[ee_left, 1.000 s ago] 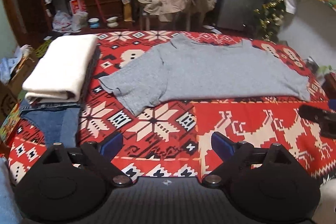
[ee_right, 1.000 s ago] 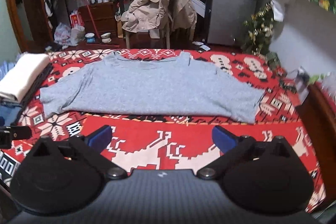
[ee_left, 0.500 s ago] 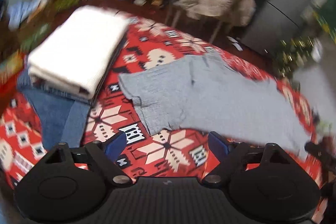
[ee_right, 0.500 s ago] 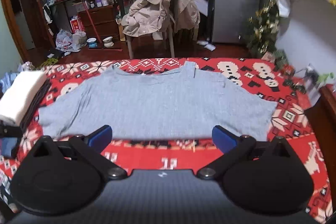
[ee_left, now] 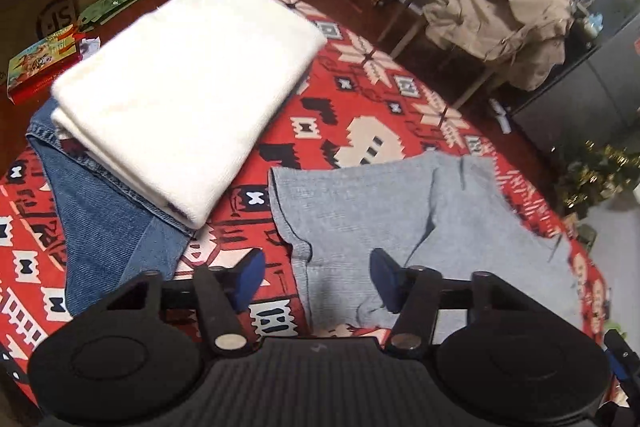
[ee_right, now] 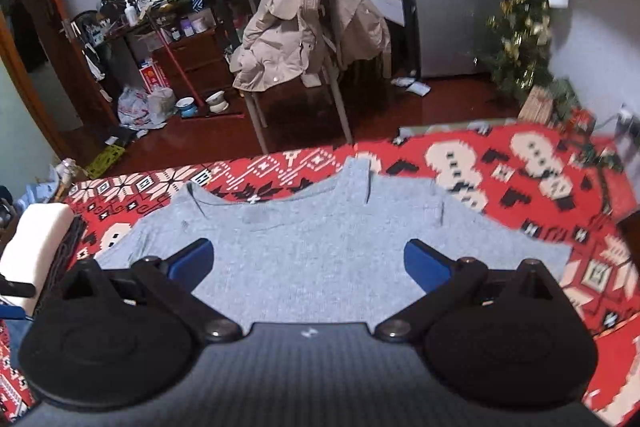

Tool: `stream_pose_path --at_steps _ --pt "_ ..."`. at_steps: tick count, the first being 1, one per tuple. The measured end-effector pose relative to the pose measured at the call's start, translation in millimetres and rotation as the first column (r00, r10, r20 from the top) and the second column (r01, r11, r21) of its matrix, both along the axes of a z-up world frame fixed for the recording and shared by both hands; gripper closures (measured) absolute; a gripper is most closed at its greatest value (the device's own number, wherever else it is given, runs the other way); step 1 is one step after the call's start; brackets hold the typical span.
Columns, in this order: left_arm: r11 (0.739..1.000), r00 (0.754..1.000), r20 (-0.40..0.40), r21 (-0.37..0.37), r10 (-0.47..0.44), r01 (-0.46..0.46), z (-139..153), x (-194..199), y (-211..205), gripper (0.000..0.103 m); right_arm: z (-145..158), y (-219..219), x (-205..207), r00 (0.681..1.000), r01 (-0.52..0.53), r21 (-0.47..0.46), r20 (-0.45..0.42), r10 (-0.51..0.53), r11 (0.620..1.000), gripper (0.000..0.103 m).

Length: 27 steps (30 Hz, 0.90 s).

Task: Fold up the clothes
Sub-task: 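Open both grippers wide and pull back from the shirt, then close the left gripper on the shirt edge while the right gripper hovers open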

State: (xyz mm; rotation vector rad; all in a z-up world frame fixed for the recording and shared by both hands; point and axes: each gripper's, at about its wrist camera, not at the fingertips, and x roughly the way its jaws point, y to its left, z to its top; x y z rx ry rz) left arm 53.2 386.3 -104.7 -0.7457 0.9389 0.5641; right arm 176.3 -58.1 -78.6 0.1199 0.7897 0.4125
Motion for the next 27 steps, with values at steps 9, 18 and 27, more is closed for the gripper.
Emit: stream_pose_path --at_steps 9,18,27 --pt "0.999 0.999 -0.007 -0.010 0.032 -0.032 -34 14 6 0.053 -39 1 8 0.998 -0.003 0.026 -0.065 0.005 1.000 0.001" --pt "0.999 0.999 -0.017 0.016 0.032 -0.032 -50 28 4 0.065 -53 -6 15 0.994 0.038 0.047 -0.104 -0.033 0.998 0.001" --pt "0.989 0.999 0.021 0.142 -0.046 0.042 -18 37 -35 0.099 -51 -12 19 0.991 0.069 0.073 -0.117 -0.060 0.995 0.001"
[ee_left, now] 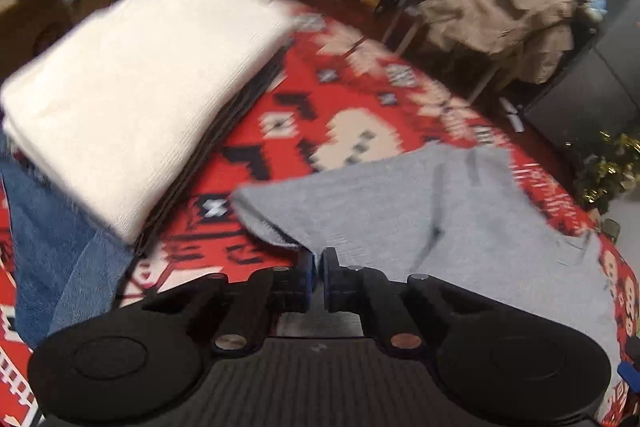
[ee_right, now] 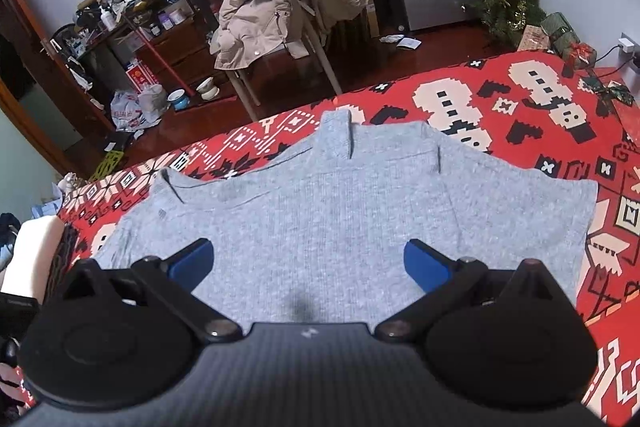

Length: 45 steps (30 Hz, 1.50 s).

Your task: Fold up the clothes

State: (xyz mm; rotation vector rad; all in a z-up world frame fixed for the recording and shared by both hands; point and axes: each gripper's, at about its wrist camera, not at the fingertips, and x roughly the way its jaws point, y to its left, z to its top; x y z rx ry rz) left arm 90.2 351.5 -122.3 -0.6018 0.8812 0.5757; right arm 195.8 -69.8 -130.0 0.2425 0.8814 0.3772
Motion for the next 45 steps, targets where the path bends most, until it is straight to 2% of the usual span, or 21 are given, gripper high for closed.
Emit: stream_pose_path --at_steps 6,12,16,20,21,23,25,29,31,34,38,44,45 --pt "0.986 0.987 0.088 0.107 -0.134 0.125 43 22 -62 0.099 5 -7 0 0.999 0.039 0.001 0.020 -0.039 0.999 0.001" --pt "0.946 0.951 0.100 0.174 -0.293 0.274 53 66 -146 0.099 6 -21 4 0.997 0.075 0.027 0.013 -0.075 0.997 0.001" --pt "0.930 0.931 0.097 0.147 -0.352 0.336 35 87 -181 0.099 4 -34 9 0.994 0.111 0.050 -0.003 -0.111 0.993 0.001" --pt "0.933 0.922 0.146 0.029 -0.360 0.359 18 94 -188 0.095 0 -41 13 0.992 0.129 0.064 -0.018 -0.128 0.990 0.001" --pt "0.933 0.921 0.158 0.004 -0.357 0.361 15 95 -189 0.092 -1 -40 14 0.992 0.128 0.066 -0.020 -0.127 0.990 0.001" --pt "0.942 0.927 0.188 -0.018 -0.325 0.334 10 86 -179 0.071 -3 -39 15 0.992 0.124 0.071 -0.025 -0.123 0.990 0.001" --pt "0.949 0.931 0.213 -0.043 -0.297 0.313 10 74 -169 0.064 -4 -34 14 0.994 0.106 0.074 -0.027 -0.104 0.992 0.001" --pt "0.965 0.943 0.240 -0.067 -0.231 0.254 11 47 -148 0.064 -10 -20 11 0.998 0.046 0.103 -0.038 -0.042 0.994 0.001" --pt "0.976 0.956 0.226 -0.067 -0.186 0.206 6 37 -140 0.064 -12 -11 9 0.999 0.012 0.120 -0.039 -0.008 0.993 0.001" --pt "0.987 0.974 0.180 -0.069 -0.134 0.148 0 28 -130 0.067 -10 4 3 0.999 -0.038 0.102 -0.015 0.040 0.994 0.003" --pt "0.997 0.993 0.097 -0.034 -0.071 0.075 3 22 -123 0.068 -5 22 -5 0.997 -0.082 0.049 0.018 0.081 0.995 0.008" --pt "0.991 0.995 0.050 -0.106 0.091 -0.085 16 21 -97 0.068 3 29 -8 0.997 -0.076 0.058 0.037 0.074 0.995 0.010" --pt "0.988 0.993 0.070 -0.131 0.091 -0.082 19 26 -95 0.068 3 29 -8 0.996 -0.085 0.076 0.038 0.083 0.993 0.010"
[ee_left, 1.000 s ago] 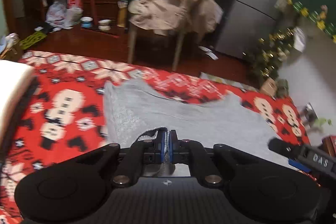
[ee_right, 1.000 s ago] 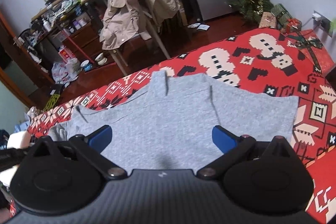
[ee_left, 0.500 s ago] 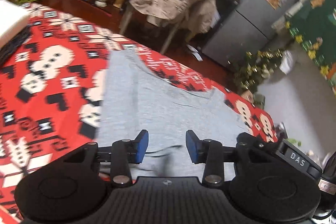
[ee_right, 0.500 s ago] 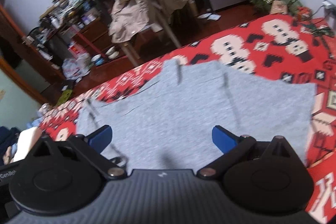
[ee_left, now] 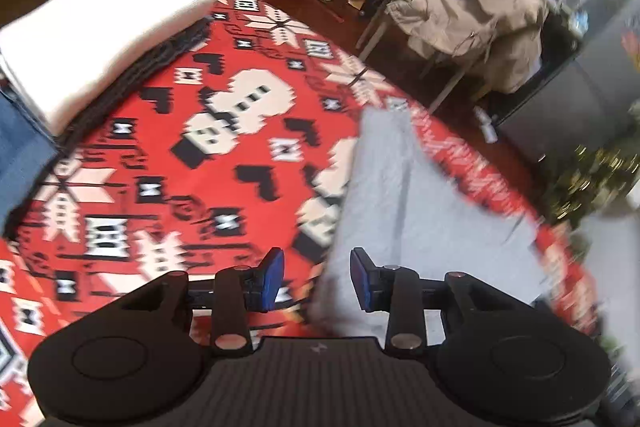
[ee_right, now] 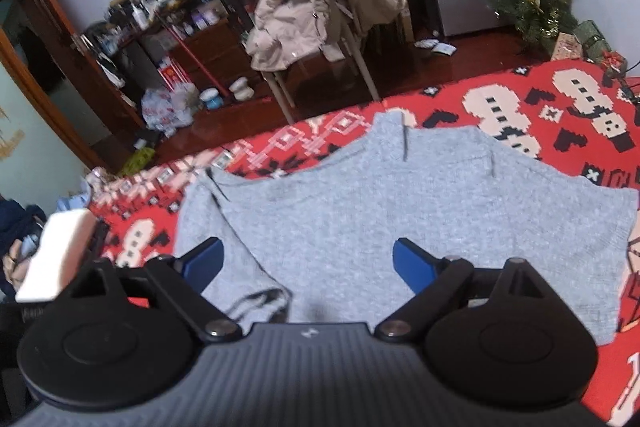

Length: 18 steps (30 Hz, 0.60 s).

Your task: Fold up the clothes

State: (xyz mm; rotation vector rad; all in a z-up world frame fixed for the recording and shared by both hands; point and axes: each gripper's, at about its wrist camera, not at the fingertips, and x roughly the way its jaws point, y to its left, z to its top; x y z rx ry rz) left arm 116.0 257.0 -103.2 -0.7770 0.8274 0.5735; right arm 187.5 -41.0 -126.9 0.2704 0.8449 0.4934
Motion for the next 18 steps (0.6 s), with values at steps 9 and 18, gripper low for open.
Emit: stream_pose_path --at_steps 9,18 --pt "0.986 0.986 0.044 -0.046 -0.159 0.161 -22 42 21 0.073 -4 25 -8 0.982 -0.169 -0.038 0.073 0.172 0.985 0.062" --pt "0.974 0.989 0.104 -0.191 -0.103 0.122 -37 26 55 0.073 -12 91 -54 0.884 -0.370 -0.257 0.199 0.424 0.893 0.064"
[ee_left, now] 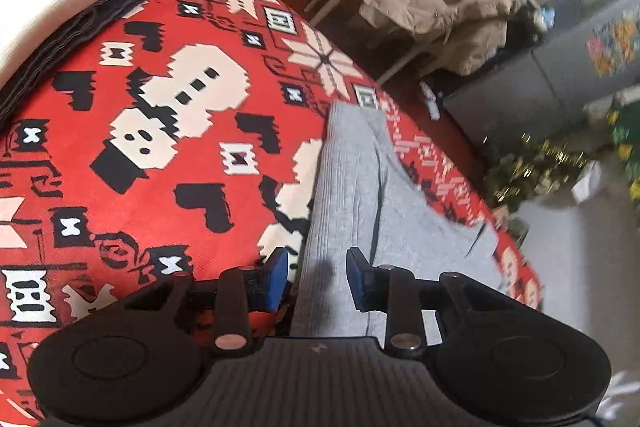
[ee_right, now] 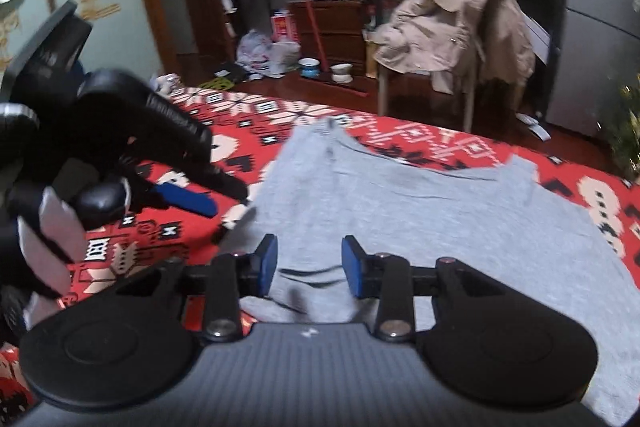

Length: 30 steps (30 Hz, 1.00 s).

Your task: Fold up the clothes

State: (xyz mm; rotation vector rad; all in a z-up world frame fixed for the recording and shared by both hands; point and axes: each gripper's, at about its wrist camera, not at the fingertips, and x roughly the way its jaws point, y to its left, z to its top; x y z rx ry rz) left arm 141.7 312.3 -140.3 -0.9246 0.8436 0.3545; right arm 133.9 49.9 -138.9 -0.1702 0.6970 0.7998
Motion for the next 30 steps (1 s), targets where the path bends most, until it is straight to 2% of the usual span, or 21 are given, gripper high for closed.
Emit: stream_pose_path --at_steps 3,7,8,10,11,18,21,23,24,26,27,30 --pt "1.000 1.000 0.002 0.006 0.017 -0.017 -2 0 2 0.073 -14 17 -3 1.000 -0.021 -0.052 0.009 0.021 0.998 0.069" --pt "1.000 1.000 -0.007 -0.026 -0.002 0.002 -11 7 1 0.073 -31 30 1 1.000 -0.011 -0.089 -0.008 0.011 0.996 0.071" --pt "1.000 1.000 -0.012 -0.025 -0.011 0.011 -13 8 -1 0.073 -33 31 1 1.000 -0.003 -0.102 -0.002 0.002 0.995 0.078" --pt "1.000 0.999 -0.023 -0.014 -0.028 0.028 -15 11 -5 0.073 -37 29 6 1.000 0.017 -0.111 0.002 -0.017 0.994 0.086" --pt "0.999 0.999 -0.027 -0.004 -0.035 0.035 -15 12 -7 0.073 -37 27 8 0.999 0.032 -0.107 0.006 -0.031 0.994 0.095" --pt "0.995 0.995 -0.040 0.039 -0.089 0.090 -17 16 -20 0.073 -17 -8 38 0.983 0.174 0.015 -0.059 -0.173 0.985 0.097" --pt "0.993 0.993 -0.055 0.047 -0.103 0.106 -19 18 -23 0.073 -19 -21 53 0.959 0.276 0.006 -0.063 -0.275 0.961 0.102" --pt "0.993 0.992 -0.063 0.045 -0.108 0.111 -21 18 -25 0.073 -21 -32 63 0.943 0.318 0.027 -0.110 -0.313 0.948 0.103" --pt "0.993 0.992 -0.064 0.044 -0.107 0.110 -21 19 -25 0.072 -20 -36 63 0.945 0.313 0.051 -0.118 -0.305 0.949 0.103" --pt "0.993 0.993 -0.061 0.045 -0.103 0.106 -21 18 -24 0.072 -13 -35 55 0.970 0.233 0.086 -0.098 -0.224 0.969 0.098" --pt "0.994 0.993 -0.060 0.045 -0.101 0.104 -20 18 -23 0.072 -12 -32 50 0.979 0.195 0.088 -0.084 -0.188 0.977 0.093" --pt "0.995 0.994 -0.064 0.040 -0.091 0.094 -21 18 -21 0.073 -11 -14 35 0.992 0.109 0.072 -0.066 -0.105 0.991 0.086"
